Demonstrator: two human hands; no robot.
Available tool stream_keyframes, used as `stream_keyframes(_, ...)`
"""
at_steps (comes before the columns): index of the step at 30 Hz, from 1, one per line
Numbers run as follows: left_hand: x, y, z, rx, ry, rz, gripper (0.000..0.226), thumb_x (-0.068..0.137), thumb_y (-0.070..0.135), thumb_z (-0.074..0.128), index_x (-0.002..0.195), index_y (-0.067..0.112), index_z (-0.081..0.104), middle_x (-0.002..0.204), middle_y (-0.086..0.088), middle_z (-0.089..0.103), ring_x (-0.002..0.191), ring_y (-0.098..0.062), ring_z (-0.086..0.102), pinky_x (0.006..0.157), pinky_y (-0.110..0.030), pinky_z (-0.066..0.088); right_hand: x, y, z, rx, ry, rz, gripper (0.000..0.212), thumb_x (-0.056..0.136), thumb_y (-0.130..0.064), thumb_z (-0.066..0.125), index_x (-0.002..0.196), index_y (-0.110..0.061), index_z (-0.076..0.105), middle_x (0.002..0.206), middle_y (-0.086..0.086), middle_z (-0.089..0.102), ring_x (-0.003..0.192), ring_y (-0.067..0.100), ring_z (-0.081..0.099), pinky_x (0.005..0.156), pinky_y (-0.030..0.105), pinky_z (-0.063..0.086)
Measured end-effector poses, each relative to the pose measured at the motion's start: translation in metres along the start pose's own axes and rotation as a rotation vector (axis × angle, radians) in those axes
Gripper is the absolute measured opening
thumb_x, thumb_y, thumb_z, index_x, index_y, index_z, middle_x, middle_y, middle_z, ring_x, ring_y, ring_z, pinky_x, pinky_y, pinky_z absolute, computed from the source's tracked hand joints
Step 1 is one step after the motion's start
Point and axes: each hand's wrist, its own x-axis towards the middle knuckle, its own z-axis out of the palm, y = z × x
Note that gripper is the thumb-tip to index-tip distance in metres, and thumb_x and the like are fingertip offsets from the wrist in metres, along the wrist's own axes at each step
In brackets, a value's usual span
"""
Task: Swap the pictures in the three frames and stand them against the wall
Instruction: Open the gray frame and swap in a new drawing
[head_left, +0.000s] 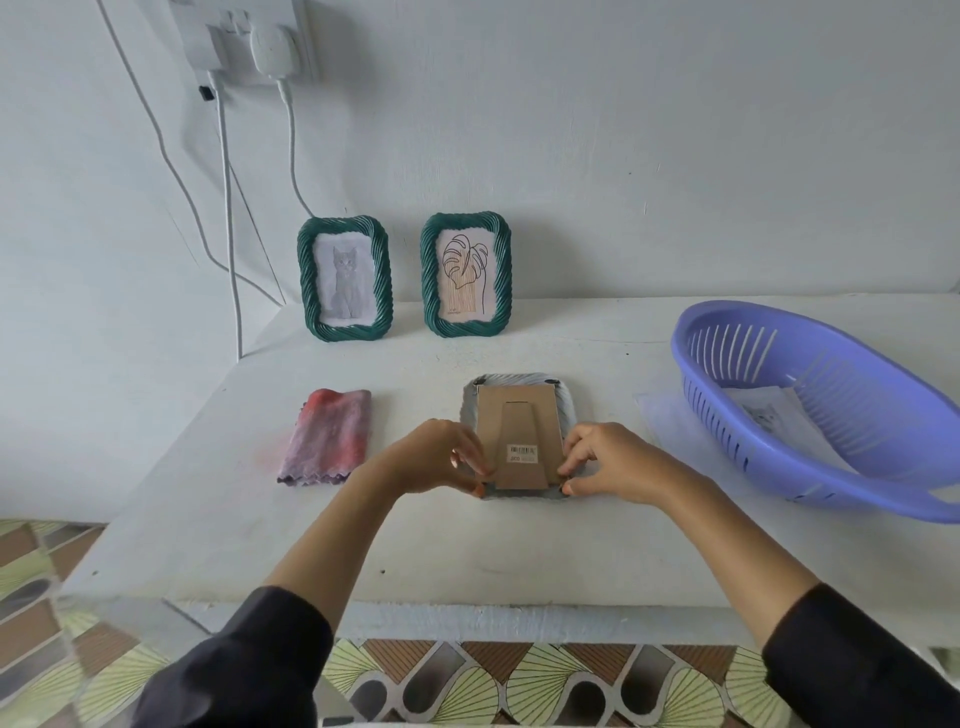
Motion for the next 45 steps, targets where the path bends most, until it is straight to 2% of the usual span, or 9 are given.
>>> stream_keyframes(9, 0.007, 0.003, 0.003, 0.063, 0.072, -0.022, 0.011, 0.070, 0.017, 0.076, 0.079, 0.012, 0.077, 0.086, 0.007, 0.066, 0.064, 0.003, 0.053, 0.076, -0.023, 0.047, -0.006, 0.004, 0.007, -0.069, 0.049, -0.049, 0.022, 0.083, -0.022, 0.065, 0.100, -0.009, 0.072, 0.097, -0.005, 0.050, 0.090, 0.010, 0.051, 0.079, 0.021, 0.039)
stream_keyframes(17, 0.017, -0.002, -0.001, 0.068, -0.004, -0.055, 0.012, 0.070, 0.016, 0.077, 0.080, 0.009, 0.077, 0.089, 0.010, 0.064, 0.080, -0.009, 0.059, 0.081, -0.023, 0.046, -0.002, 0.003, 0.015, -0.020, 0.157, -0.030, 0.014, 0.079, -0.013, 0.064, 0.085, -0.004, 0.073, 0.093, 0.000, 0.056, 0.080, 0.013, 0.055, 0.065, 0.016, 0.037)
stream_keyframes(21, 0.021, -0.003, -0.003, 0.060, -0.036, -0.061, 0.013, 0.070, 0.016, 0.077, 0.081, 0.010, 0.077, 0.090, 0.011, 0.063, 0.082, -0.007, 0.057, 0.075, -0.012, 0.040, 0.002, 0.003, 0.015, 0.048, 0.165, 0.009, 0.008, 0.075, -0.008, 0.064, 0.077, -0.004, 0.072, 0.085, -0.004, 0.054, 0.073, 0.011, 0.053, 0.063, 0.014, 0.038)
stream_keyframes(25, 0.025, -0.003, -0.003, 0.027, -0.060, -0.075, 0.013, 0.069, 0.015, 0.077, 0.081, 0.011, 0.077, 0.084, 0.012, 0.063, 0.074, -0.001, 0.055, 0.074, -0.016, 0.042, 0.006, 0.003, 0.011, 0.114, 0.124, 0.056, 0.006, 0.073, -0.006, 0.066, 0.074, -0.006, 0.071, 0.077, -0.008, 0.056, 0.068, 0.006, 0.054, 0.065, 0.017, 0.042)
stream_keyframes(29, 0.032, -0.007, -0.004, -0.127, 0.149, -0.103, 0.010, 0.077, 0.020, 0.073, 0.084, 0.013, 0.076, 0.076, 0.007, 0.067, 0.065, 0.001, 0.054, 0.064, -0.013, 0.041, 0.016, 0.005, -0.003, 0.192, 0.052, 0.112, 0.008, 0.073, -0.011, 0.071, 0.081, -0.011, 0.073, 0.065, -0.014, 0.056, 0.061, -0.001, 0.051, 0.057, 0.012, 0.037)
stream_keyframes(33, 0.053, -0.018, -0.009, -0.256, 0.462, -0.127, 0.016, 0.084, 0.023, 0.066, 0.097, 0.016, 0.073, 0.082, -0.001, 0.064, 0.062, -0.005, 0.047, 0.061, -0.019, 0.038, 0.044, 0.014, -0.020, 0.241, 0.297, 0.213, 0.015, 0.079, -0.009, 0.065, 0.092, -0.010, 0.072, 0.087, 0.003, 0.069, 0.077, 0.011, 0.055, 0.059, 0.012, 0.038)
stream_keyframes(39, 0.085, -0.035, -0.010, -0.127, 0.410, -0.228, 0.037, 0.089, 0.025, 0.059, 0.125, 0.015, 0.059, 0.124, -0.009, 0.058, 0.109, -0.022, 0.055, 0.087, -0.025, 0.039, 0.088, 0.016, -0.021, 0.177, 0.318, 0.247, 0.032, 0.089, -0.017, 0.058, 0.118, -0.007, 0.063, 0.120, 0.014, 0.062, 0.111, 0.024, 0.056, 0.084, 0.023, 0.038)
stream_keyframes(42, 0.095, -0.037, -0.009, -0.085, 0.391, -0.190, 0.033, 0.089, 0.024, 0.059, 0.121, 0.014, 0.063, 0.125, -0.009, 0.059, 0.115, -0.024, 0.053, 0.098, -0.031, 0.043, 0.099, 0.019, -0.016, 0.137, 0.295, 0.230, 0.032, 0.088, -0.017, 0.058, 0.118, -0.005, 0.063, 0.118, 0.015, 0.063, 0.099, 0.021, 0.057, 0.079, 0.022, 0.039)
stream_keyframes(45, 0.098, -0.040, -0.006, -0.105, 0.386, -0.178, 0.027, 0.087, 0.021, 0.061, 0.112, 0.014, 0.068, 0.113, -0.007, 0.064, 0.106, -0.021, 0.056, 0.088, -0.024, 0.040, 0.105, 0.024, -0.010, 0.138, 0.307, 0.225, 0.032, 0.085, -0.014, 0.062, 0.115, -0.003, 0.064, 0.102, 0.012, 0.065, 0.084, 0.011, 0.047, 0.067, 0.018, 0.035)
